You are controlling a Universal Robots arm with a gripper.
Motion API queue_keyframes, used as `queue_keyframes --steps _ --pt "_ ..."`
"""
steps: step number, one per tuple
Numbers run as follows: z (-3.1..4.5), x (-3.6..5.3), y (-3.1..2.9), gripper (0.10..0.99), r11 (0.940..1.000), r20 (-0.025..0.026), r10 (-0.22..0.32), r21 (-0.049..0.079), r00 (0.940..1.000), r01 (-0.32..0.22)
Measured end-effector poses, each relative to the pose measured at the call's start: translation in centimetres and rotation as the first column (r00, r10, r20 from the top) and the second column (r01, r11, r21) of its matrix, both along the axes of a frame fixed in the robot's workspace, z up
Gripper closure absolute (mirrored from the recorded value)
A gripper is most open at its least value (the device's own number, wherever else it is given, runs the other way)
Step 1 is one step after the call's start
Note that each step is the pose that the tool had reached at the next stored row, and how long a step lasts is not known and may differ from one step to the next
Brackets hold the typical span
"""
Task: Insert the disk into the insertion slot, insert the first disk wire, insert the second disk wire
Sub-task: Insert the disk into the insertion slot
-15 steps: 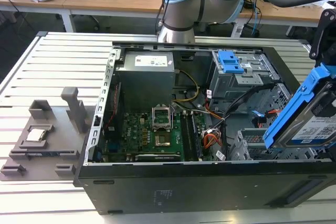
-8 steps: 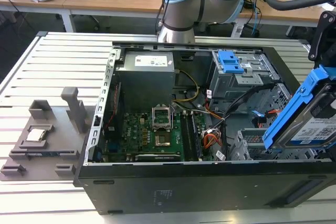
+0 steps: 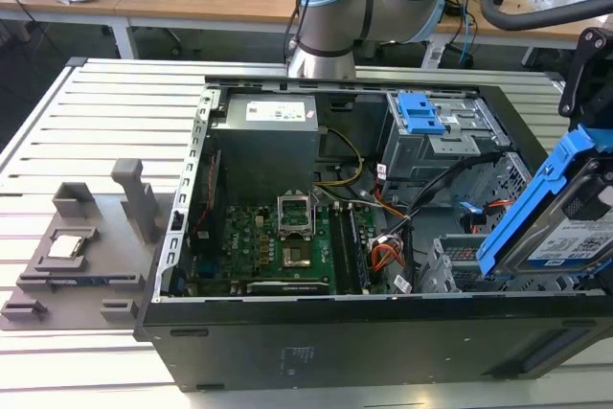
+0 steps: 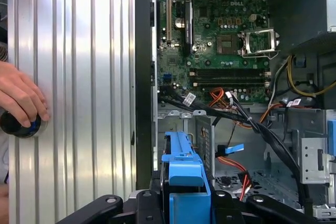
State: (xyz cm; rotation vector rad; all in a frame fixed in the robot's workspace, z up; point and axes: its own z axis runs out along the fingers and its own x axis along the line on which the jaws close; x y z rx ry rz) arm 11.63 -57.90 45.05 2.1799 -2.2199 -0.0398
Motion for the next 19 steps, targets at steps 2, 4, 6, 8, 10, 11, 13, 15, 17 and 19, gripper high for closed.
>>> queue_keyframes --steps 2,4,6,8,10,11,13,15,17,19 --pt "-0.13 -0.01 0.01 0.722 1.0000 0.0000 0.000 0.000 1.0000 0.000" --pt "-0.19 -0.67 0.39 0.722 1.0000 0.0000 0.000 0.000 1.0000 0.000" --pt "-0.20 -1.04 1.13 0.722 1.0000 -0.0001 0.000 0.000 1.0000 0.000" --pt "-0.27 -1.17 1.50 0.722 1.0000 0.0000 0.000 0.000 1.0000 0.000" --pt "-0.43 -1.27 1.80 0.722 1.0000 0.0000 0.000 0.000 1.0000 0.000" --pt "-0.56 -1.27 1.91 0.722 1.0000 0.0000 0.000 0.000 1.0000 0.000" --pt "-0.93 -1.28 2.05 0.722 1.0000 0.0000 0.000 0.000 1.0000 0.000" --pt "-1.06 -1.28 2.20 0.722 1.0000 -0.0001 0.000 0.000 1.0000 0.000" --pt "-1.12 -1.28 2.42 0.722 1.0000 0.0000 0.000 0.000 1.0000 0.000" --pt "-1.24 -1.31 2.74 0.722 1.0000 0.0000 0.000 0.000 1.0000 0.000"
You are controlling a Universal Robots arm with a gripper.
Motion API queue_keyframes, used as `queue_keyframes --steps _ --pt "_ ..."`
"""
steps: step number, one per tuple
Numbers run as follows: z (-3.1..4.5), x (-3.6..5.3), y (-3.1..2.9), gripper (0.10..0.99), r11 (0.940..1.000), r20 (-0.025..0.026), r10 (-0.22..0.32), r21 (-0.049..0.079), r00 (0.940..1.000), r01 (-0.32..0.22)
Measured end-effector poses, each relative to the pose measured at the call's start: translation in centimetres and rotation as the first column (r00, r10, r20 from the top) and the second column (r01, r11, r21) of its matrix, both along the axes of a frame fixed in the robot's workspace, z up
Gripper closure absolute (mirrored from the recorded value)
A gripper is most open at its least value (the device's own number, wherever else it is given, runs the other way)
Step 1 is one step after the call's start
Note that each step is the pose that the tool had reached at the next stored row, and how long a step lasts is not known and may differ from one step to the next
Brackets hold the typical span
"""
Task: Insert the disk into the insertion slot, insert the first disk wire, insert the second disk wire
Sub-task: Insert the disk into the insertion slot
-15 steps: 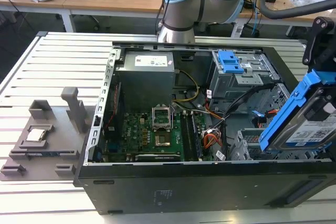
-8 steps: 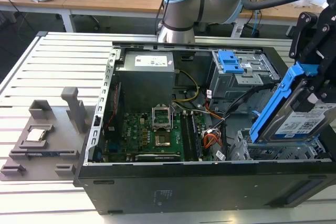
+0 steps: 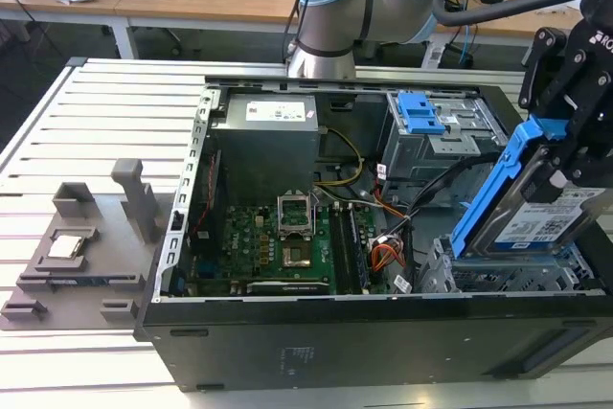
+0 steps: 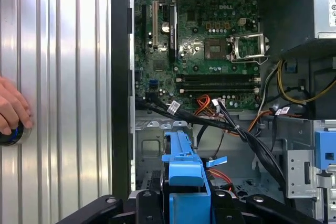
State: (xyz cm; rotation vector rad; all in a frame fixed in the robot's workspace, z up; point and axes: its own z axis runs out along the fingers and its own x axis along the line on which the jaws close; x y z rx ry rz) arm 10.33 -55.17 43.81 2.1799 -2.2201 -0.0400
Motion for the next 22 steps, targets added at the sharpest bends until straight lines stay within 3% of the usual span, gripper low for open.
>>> queue_keyframes --steps 8,22 --pt "-0.57 -0.18 0.32 0.722 1.0000 0.0000 0.000 0.000 1.0000 0.000" --pt "-2.28 -0.18 0.38 0.722 1.0000 0.0000 0.000 0.000 1.0000 0.000"
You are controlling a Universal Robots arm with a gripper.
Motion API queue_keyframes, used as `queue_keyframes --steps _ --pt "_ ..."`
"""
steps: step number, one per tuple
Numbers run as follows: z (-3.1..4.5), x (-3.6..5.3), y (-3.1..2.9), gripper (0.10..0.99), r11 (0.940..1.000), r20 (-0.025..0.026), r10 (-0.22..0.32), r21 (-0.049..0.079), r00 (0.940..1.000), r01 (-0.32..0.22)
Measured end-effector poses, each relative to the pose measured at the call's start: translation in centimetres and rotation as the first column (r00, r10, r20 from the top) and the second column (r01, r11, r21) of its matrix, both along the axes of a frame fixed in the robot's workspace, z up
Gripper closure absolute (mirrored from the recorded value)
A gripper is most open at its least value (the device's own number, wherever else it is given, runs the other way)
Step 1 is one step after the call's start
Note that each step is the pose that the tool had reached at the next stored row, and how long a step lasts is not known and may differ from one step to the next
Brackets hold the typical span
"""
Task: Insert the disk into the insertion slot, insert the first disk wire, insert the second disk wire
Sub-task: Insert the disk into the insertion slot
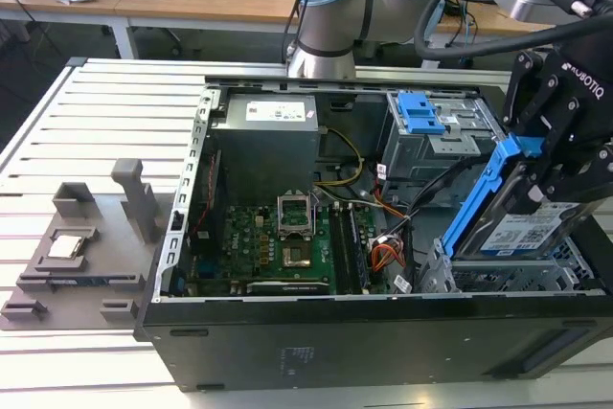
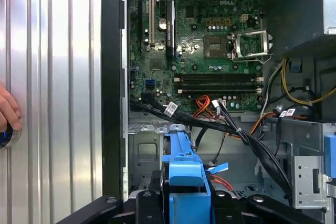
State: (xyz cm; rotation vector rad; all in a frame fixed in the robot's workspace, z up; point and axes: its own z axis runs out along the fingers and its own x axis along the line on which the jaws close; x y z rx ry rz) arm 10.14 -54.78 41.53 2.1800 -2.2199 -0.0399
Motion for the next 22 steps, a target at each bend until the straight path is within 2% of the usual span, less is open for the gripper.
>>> queue_keyframes --steps 11,12,13,17,18,22 --pt "-0.20 0.00 0.00 0.722 1.0000 0.0000 0.000 0.000 1.0000 0.000" --pt "-0.21 0.00 0.00 0.710 1.0000 0.0000 0.000 0.000 1.0000 0.000" --pt "-0.23 0.00 0.00 0.647 1.0000 0.0000 0.000 0.000 1.0000 0.000" --pt "-0.24 0.00 0.00 0.647 1.0000 0.0000 0.000 0.000 1.0000 0.000" --pt "-0.25 0.00 0.00 0.659 1.0000 0.0000 0.000 0.000 1.0000 0.000" --pt "-0.27 0.00 0.00 0.910 1.0000 0.0000 0.000 0.000 1.0000 0.000"
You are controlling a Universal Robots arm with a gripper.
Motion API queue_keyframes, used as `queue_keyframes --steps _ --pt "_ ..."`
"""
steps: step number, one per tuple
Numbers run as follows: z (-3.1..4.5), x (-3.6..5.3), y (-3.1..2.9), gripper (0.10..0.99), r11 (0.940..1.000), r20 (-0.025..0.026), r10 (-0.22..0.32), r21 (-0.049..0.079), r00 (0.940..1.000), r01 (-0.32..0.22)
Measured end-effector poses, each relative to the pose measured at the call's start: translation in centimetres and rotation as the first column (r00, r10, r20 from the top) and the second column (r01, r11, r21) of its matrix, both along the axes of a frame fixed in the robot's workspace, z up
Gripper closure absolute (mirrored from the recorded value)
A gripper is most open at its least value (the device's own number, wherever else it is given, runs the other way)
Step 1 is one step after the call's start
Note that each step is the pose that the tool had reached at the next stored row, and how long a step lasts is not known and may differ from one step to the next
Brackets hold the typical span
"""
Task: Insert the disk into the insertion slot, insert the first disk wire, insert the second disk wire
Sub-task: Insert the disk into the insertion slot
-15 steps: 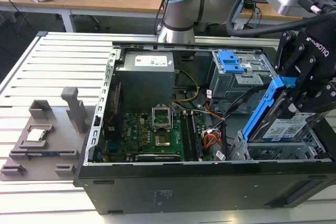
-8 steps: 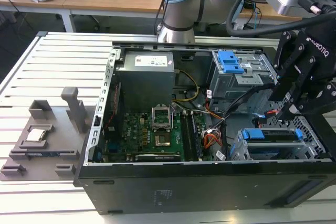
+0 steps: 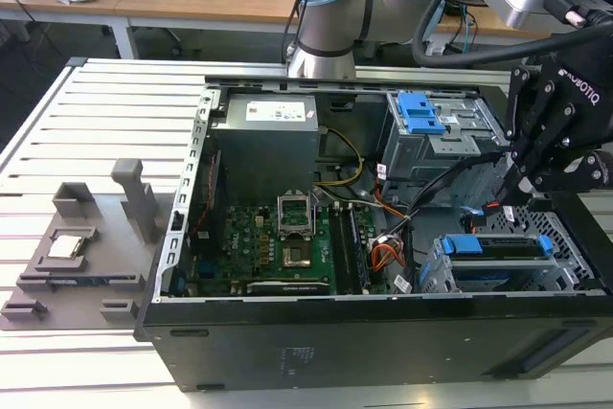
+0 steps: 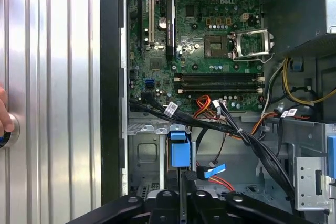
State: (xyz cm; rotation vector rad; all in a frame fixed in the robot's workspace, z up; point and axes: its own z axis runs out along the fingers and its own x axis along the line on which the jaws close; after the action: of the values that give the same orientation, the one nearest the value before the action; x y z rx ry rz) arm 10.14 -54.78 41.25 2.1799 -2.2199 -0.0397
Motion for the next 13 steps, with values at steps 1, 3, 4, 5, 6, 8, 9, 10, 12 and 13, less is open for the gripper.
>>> queue_keyframes --steps 1,3,4,5,6,8,9,10,12,13 --pt "-0.01 0.00 0.00 0.969 1.0000 0.0000 0.000 0.000 1.0000 0.000" --pt "-0.01 0.00 0.00 0.980 1.0000 0.0000 0.000 0.000 1.0000 0.000" --pt "-0.02 0.00 0.00 0.980 1.0000 0.0000 0.000 0.000 1.0000 0.000" --pt "-0.02 0.00 0.00 0.980 1.0000 0.0000 0.000 0.000 1.0000 0.000" --pt "-0.03 0.00 0.00 0.980 1.0000 0.0000 0.000 0.000 1.0000 0.000" --pt "-0.04 0.00 0.00 0.980 1.0000 0.0000 0.000 0.000 1.0000 0.000" --pt "-0.05 0.00 0.00 0.980 1.0000 0.0000 0.000 0.000 1.0000 0.000" --pt "-0.05 0.00 0.00 0.980 1.0000 0.0000 0.000 0.000 1.0000 0.000" --pt "-0.06 0.00 0.00 0.980 1.0000 0.0000 0.000 0.000 1.0000 0.000" --pt "-0.07 0.11 0.02 0.980 1.0000 0.0000 0.000 0.000 1.0000 0.000"
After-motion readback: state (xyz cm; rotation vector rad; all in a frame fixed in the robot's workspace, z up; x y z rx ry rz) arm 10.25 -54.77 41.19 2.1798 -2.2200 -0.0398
